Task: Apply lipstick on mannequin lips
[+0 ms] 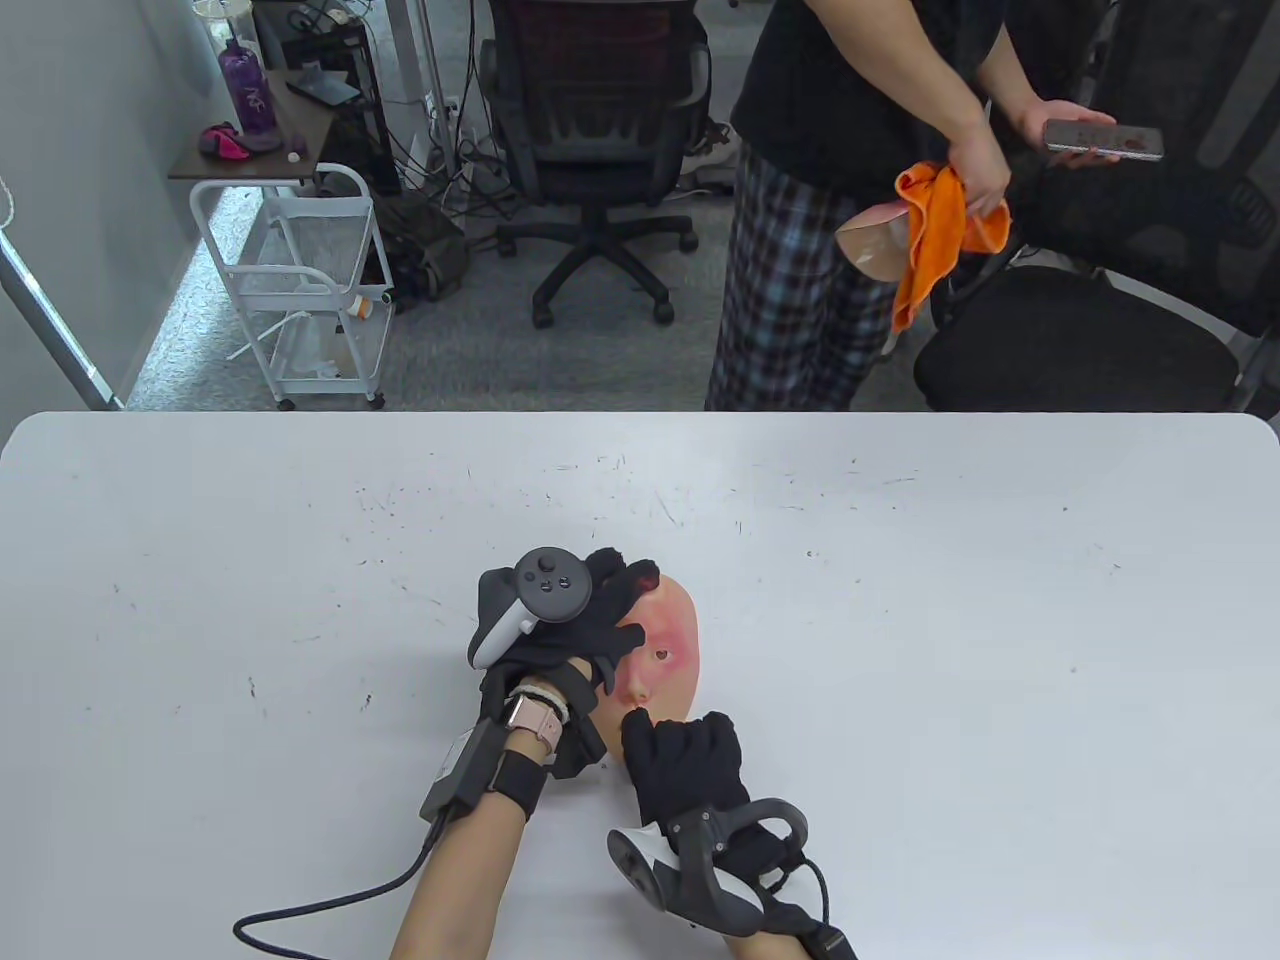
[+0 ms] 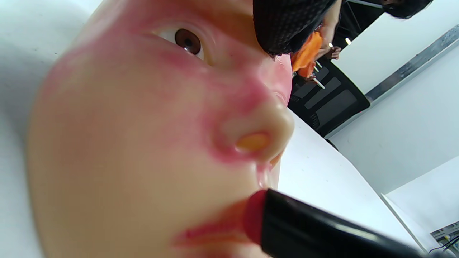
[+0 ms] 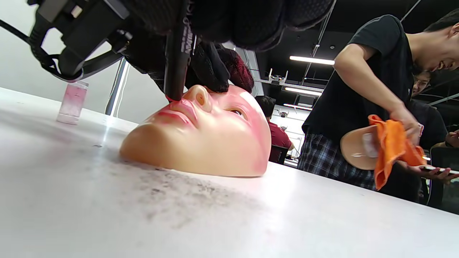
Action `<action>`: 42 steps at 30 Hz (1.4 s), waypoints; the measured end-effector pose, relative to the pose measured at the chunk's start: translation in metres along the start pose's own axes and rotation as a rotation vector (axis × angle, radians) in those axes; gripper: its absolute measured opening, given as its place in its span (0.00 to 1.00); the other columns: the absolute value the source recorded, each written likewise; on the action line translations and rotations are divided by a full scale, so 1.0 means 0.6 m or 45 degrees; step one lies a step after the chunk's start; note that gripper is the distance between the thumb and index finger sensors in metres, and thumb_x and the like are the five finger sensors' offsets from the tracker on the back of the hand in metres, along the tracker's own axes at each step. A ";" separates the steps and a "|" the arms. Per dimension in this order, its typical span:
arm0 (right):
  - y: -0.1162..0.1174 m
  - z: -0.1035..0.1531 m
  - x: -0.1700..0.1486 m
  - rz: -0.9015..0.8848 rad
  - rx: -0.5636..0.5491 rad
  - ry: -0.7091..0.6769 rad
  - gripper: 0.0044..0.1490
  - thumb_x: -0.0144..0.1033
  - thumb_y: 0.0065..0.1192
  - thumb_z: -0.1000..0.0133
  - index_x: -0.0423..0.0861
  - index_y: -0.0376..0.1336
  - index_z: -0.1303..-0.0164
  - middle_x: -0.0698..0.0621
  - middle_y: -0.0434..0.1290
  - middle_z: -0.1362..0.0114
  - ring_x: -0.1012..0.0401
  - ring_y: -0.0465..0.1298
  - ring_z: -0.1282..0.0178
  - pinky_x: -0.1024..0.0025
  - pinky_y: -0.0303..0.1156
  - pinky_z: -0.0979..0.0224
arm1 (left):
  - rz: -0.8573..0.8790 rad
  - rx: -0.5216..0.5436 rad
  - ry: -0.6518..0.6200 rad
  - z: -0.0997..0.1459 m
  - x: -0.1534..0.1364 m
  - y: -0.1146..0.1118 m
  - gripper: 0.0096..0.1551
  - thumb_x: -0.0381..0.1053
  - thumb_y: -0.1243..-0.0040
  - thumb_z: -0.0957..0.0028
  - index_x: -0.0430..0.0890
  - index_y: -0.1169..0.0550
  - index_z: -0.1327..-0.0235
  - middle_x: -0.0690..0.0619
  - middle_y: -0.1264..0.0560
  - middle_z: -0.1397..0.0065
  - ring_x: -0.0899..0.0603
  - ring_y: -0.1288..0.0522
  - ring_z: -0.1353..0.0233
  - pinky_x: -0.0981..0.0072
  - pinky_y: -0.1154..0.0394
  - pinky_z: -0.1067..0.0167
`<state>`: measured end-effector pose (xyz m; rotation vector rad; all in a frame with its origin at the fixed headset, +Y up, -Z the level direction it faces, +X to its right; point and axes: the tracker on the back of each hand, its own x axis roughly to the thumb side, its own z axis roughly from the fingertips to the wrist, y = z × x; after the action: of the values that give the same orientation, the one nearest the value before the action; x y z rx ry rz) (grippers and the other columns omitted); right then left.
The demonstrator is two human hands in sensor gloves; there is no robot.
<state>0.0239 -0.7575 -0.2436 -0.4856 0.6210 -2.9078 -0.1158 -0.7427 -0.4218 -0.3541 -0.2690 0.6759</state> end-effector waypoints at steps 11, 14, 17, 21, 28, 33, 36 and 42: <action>0.008 0.006 -0.039 -0.220 0.128 0.138 0.29 0.40 0.60 0.49 0.47 0.68 0.37 0.45 0.76 0.48 0.53 0.75 0.49 0.43 0.66 0.31 | 0.006 0.004 -0.001 0.000 0.000 -0.001 0.42 0.52 0.39 0.44 0.70 0.42 0.18 0.57 0.60 0.12 0.41 0.61 0.14 0.38 0.54 0.22; 0.008 0.005 -0.043 -0.331 0.116 0.153 0.29 0.40 0.60 0.48 0.48 0.68 0.36 0.45 0.76 0.47 0.53 0.75 0.48 0.43 0.65 0.30 | 0.008 0.008 -0.001 0.000 0.000 -0.001 0.42 0.52 0.39 0.44 0.69 0.42 0.18 0.57 0.60 0.12 0.41 0.61 0.14 0.38 0.54 0.22; 0.008 0.004 -0.041 -0.292 0.083 0.161 0.29 0.41 0.59 0.48 0.48 0.67 0.36 0.46 0.75 0.47 0.53 0.75 0.48 0.44 0.65 0.29 | 0.007 0.005 -0.001 0.000 0.000 -0.001 0.42 0.52 0.39 0.44 0.69 0.42 0.18 0.57 0.60 0.12 0.41 0.61 0.14 0.38 0.54 0.22; 0.011 0.005 -0.047 -0.256 0.132 0.176 0.29 0.40 0.59 0.48 0.47 0.68 0.36 0.45 0.76 0.47 0.53 0.75 0.49 0.43 0.65 0.30 | 0.008 0.007 -0.002 0.000 -0.001 -0.001 0.42 0.52 0.39 0.44 0.70 0.42 0.18 0.58 0.60 0.12 0.41 0.61 0.14 0.38 0.54 0.22; 0.009 0.003 -0.044 -0.339 0.088 0.163 0.29 0.41 0.59 0.48 0.48 0.67 0.36 0.46 0.75 0.47 0.53 0.75 0.48 0.44 0.65 0.29 | 0.009 0.004 -0.003 0.000 -0.001 -0.001 0.42 0.52 0.39 0.44 0.69 0.42 0.18 0.58 0.60 0.12 0.41 0.61 0.14 0.38 0.54 0.22; 0.011 0.003 -0.050 -0.278 0.130 0.189 0.29 0.41 0.59 0.48 0.47 0.68 0.36 0.45 0.76 0.48 0.53 0.75 0.49 0.44 0.66 0.30 | 0.010 0.008 -0.004 0.000 -0.002 -0.002 0.42 0.52 0.39 0.44 0.70 0.42 0.18 0.58 0.60 0.12 0.42 0.61 0.14 0.38 0.54 0.22; 0.008 0.003 -0.045 -0.353 0.098 0.153 0.29 0.41 0.59 0.48 0.48 0.67 0.36 0.46 0.76 0.47 0.53 0.75 0.48 0.44 0.66 0.30 | 0.011 0.005 -0.003 0.000 -0.002 -0.002 0.42 0.52 0.39 0.44 0.70 0.42 0.18 0.58 0.60 0.12 0.42 0.61 0.14 0.38 0.54 0.22; 0.008 -0.005 -0.032 -0.312 0.063 0.159 0.29 0.41 0.58 0.48 0.49 0.66 0.35 0.46 0.75 0.46 0.54 0.74 0.47 0.44 0.65 0.29 | 0.009 0.006 -0.004 0.000 -0.002 -0.002 0.42 0.52 0.40 0.44 0.70 0.42 0.18 0.58 0.60 0.12 0.41 0.61 0.14 0.38 0.54 0.22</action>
<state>0.0413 -0.7571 -0.2537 -0.4017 0.5378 -3.1974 -0.1160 -0.7443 -0.4214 -0.3498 -0.2689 0.6843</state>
